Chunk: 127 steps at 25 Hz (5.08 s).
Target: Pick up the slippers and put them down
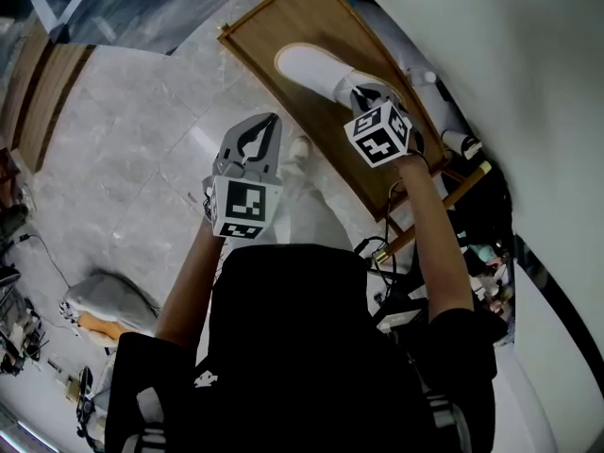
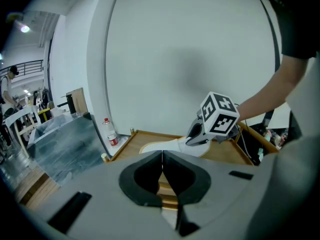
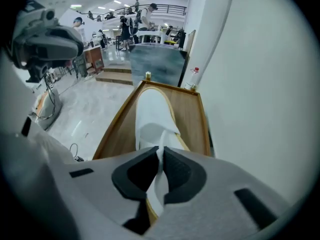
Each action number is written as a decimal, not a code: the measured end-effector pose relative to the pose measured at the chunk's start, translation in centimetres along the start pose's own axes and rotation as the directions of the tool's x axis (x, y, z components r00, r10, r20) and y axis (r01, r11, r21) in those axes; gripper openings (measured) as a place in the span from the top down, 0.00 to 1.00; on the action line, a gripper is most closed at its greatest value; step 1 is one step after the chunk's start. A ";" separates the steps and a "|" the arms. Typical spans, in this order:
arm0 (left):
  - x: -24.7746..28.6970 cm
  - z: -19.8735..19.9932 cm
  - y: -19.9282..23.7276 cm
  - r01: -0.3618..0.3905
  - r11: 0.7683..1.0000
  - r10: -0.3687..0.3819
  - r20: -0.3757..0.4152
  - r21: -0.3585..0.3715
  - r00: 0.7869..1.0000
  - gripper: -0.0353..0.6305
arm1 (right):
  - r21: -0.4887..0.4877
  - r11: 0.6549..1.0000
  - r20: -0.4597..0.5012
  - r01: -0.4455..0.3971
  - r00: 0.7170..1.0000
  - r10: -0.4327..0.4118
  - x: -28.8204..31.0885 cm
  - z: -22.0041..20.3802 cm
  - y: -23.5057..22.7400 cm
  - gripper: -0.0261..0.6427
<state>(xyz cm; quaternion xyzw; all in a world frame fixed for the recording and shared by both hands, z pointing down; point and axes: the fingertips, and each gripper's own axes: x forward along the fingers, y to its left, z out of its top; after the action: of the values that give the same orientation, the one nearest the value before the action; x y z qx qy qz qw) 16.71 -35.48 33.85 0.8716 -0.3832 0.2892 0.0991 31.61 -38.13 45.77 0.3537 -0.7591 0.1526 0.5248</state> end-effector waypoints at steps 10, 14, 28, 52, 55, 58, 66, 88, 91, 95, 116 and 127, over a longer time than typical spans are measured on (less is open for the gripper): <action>-3.2 1.9 -1.2 0.044 0.998 -0.047 0.053 0.054 0.997 0.94 | 0.296 0.955 0.121 -0.007 0.992 -0.030 -6.3 1.9 1.3 0.94; -4.8 2.4 -1.8 0.065 0.994 -0.072 0.081 0.086 0.994 0.94 | 0.369 0.929 0.173 -0.014 0.983 -0.054 -9.1 2.6 2.5 0.94; -13.8 3.0 -0.2 0.010 0.988 -0.037 0.179 0.154 0.983 0.94 | 0.448 0.893 0.355 -0.029 0.923 -0.148 -19.4 7.3 9.9 0.94; -31.6 -0.1 1.7 -0.046 0.984 -0.018 0.355 0.172 0.935 0.94 | 0.435 0.899 0.520 0.050 0.801 -0.296 -32.4 13.6 25.0 0.94; -33.4 -0.8 2.1 -0.054 0.983 -0.014 0.367 0.173 0.930 0.94 | 0.431 0.900 0.523 0.059 0.796 -0.303 -33.1 13.9 26.8 0.94; -34.8 -1.5 2.4 -0.060 0.983 -0.009 0.372 0.172 0.928 0.94 | 0.426 0.903 0.524 0.064 0.796 -0.304 -33.4 14.2 28.6 0.94; -36.4 -3.4 3.3 -0.063 0.988 0.008 0.358 0.143 0.934 0.94 | 0.415 0.909 0.508 0.047 0.816 -0.274 -32.4 14.6 31.0 0.94; -34.4 -11.2 1.5 -0.099 0.995 0.090 0.228 0.030 0.969 0.94 | 0.385 0.921 0.455 -0.065 0.881 -0.128 -26.0 9.2 34.4 0.94; -33.0 -13.3 1.2 -0.110 0.994 0.107 0.216 -0.002 0.971 0.94 | 0.380 0.922 0.452 -0.073 0.884 -0.116 -24.4 7.7 34.8 0.94; -30.9 -16.1 1.2 -0.132 0.991 0.135 0.207 -0.028 0.969 0.94 | 0.377 0.923 0.456 -0.081 0.884 -0.108 -21.8 6.3 35.3 0.94; -20.5 -36.3 -0.6 -0.148 0.987 0.155 0.147 -0.057 0.977 0.94 | 0.367 0.921 0.479 -0.127 0.875 -0.070 -3.2 -2.3 40.9 0.94; -15.0 -44.6 0.8 -0.164 0.985 0.172 0.169 -0.060 0.971 0.94 | 0.363 0.921 0.484 -0.140 0.873 -0.058 7.0 -6.5 42.5 0.94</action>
<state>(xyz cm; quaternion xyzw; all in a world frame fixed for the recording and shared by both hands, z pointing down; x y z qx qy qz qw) -11.08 -9.25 61.33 0.8555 -0.4691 0.2108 0.0602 5.08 -7.01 60.59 0.4607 -0.8284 0.2169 0.2336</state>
